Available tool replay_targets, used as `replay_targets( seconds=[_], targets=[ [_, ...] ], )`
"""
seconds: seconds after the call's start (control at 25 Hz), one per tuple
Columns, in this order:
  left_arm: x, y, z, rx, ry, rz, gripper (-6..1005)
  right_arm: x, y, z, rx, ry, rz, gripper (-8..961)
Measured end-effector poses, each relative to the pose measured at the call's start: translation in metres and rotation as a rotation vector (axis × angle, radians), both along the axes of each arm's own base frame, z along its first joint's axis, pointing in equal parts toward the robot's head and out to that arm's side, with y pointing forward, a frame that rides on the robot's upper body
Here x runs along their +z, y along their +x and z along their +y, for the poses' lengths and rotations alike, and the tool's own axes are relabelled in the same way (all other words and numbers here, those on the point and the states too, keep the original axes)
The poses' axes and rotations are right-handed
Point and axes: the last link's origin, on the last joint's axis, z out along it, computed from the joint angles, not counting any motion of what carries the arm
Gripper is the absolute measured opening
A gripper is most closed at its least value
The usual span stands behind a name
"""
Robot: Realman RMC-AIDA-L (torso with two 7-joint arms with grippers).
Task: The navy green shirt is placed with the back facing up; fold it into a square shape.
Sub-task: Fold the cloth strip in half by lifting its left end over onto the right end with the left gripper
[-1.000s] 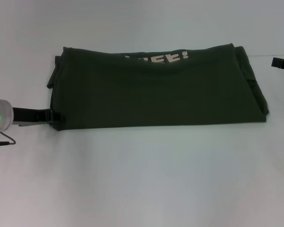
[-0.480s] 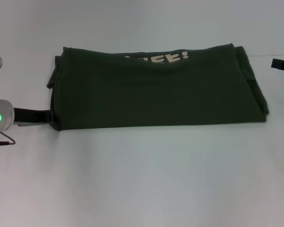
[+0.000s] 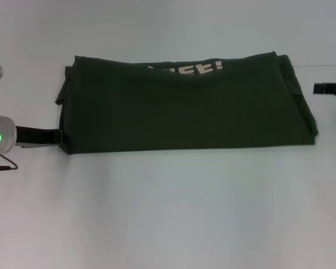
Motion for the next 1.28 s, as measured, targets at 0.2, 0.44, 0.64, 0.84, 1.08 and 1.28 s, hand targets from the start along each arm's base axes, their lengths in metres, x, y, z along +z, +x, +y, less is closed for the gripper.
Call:
replay_targets(
  seconds=[0.2,0.44,0.64,0.84,1.08,1.28],
  targets=[
    [0.001,0.0,0.001,-0.002,0.001,0.001,29,0.0,-0.003,0.003,-0.057,-0.065,-0.05,796],
    [0.001,0.001,0.0,-0.008,-0.01,-0.002,28,-0.009,-0.002,0.003,-0.091,-0.113,-0.097,795],
    [0.001,0.001,-0.001,-0.009,-0.012,-0.002,28,-0.019,0.002,0.0,-0.105,-0.143,-0.107,795],
    [-0.001,0.002,-0.001,-0.009,-0.015,-0.003,28,-0.032,0.006,-0.002,-0.118,-0.161,-0.124,795],
    [-0.002,0.003,-0.001,-0.015,-0.024,0.004,29,-0.044,0.003,0.0,-0.108,-0.172,-0.143,795],
    [-0.003,0.003,-0.002,-0.015,-0.026,0.003,29,-0.046,0.002,0.002,-0.106,-0.168,-0.147,796]
  ],
)
